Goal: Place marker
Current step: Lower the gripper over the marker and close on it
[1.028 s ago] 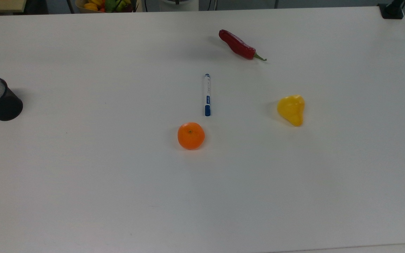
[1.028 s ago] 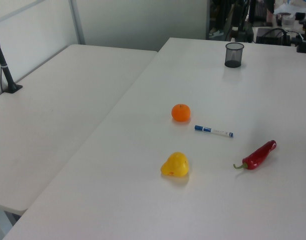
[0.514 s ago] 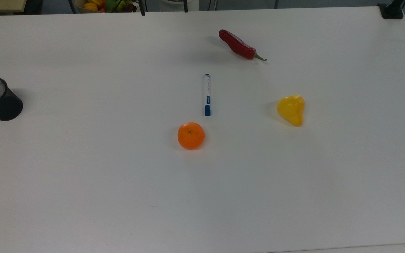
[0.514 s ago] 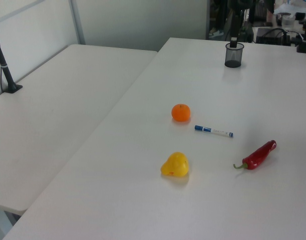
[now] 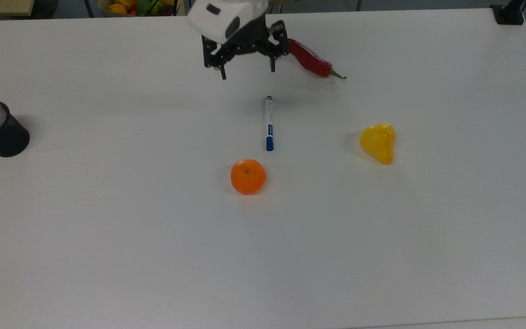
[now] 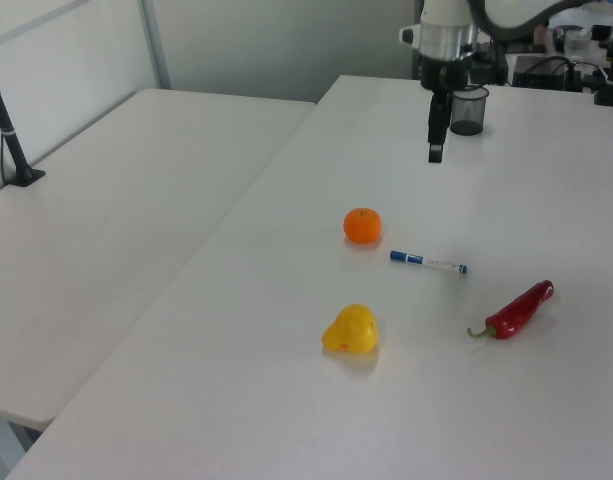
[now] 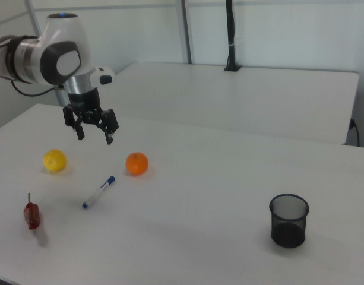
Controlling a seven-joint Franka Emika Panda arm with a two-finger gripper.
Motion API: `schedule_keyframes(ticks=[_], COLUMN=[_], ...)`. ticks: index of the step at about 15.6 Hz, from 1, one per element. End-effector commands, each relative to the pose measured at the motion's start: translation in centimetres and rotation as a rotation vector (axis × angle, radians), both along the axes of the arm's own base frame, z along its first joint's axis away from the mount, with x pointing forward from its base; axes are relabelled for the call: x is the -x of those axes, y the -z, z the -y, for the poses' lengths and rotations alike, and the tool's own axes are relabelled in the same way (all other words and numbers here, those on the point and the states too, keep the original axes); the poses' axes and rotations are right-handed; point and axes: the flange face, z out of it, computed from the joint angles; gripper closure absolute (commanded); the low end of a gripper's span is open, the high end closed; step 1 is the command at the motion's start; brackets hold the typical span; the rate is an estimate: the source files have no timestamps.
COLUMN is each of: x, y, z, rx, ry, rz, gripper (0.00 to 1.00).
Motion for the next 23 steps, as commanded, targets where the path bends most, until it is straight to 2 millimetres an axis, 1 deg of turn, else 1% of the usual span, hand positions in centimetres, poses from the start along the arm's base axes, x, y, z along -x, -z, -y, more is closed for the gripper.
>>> schedule_keyframes(ticks=[1,3,4,5,6,8,11,12,13,14,16,18,19,21,22,23], x=[-0.1,-0.7,-0.9,-1.0,-1.3,-1.4,-1.2,-1.3,-1.4,-1.5,-1.9,-1.6,-1.5,-1.4,-1.5,-1.4], y=[3.0,4.7,5.9,7.0,7.9,10.4,13.1,14.7,15.9,16.5,16.7,17.9,18.1,18.4,18.4,18.5], z=[-2.1,-2.7,-3.0,-3.8,-4.2,-4.8,-5.0,-4.9,-4.9,-4.8,-4.6,-4.6,-4.7,-4.6,-4.6,-4.6], rx=[0.014,0.012,0.016,0.017,0.015,0.030,0.048,0.056,0.060,0.064,0.063,0.065,0.067,0.068,0.068,0.068], ry=[-0.007,0.014,0.023,0.020,0.026,0.013,0.006,0.002,0.001,0.001,0.000,0.001,0.001,0.014,0.018,0.018], rz=[0.001,-0.002,-0.017,-0.028,-0.018,-0.012,-0.023,-0.039,-0.056,-0.063,-0.033,-0.046,-0.051,-0.055,-0.055,-0.057], gripper=[0.00,0.00,0.00,0.00,0.00,0.00,0.00,0.00,0.02,0.04,0.14,0.22,0.27,0.30,0.33,0.41])
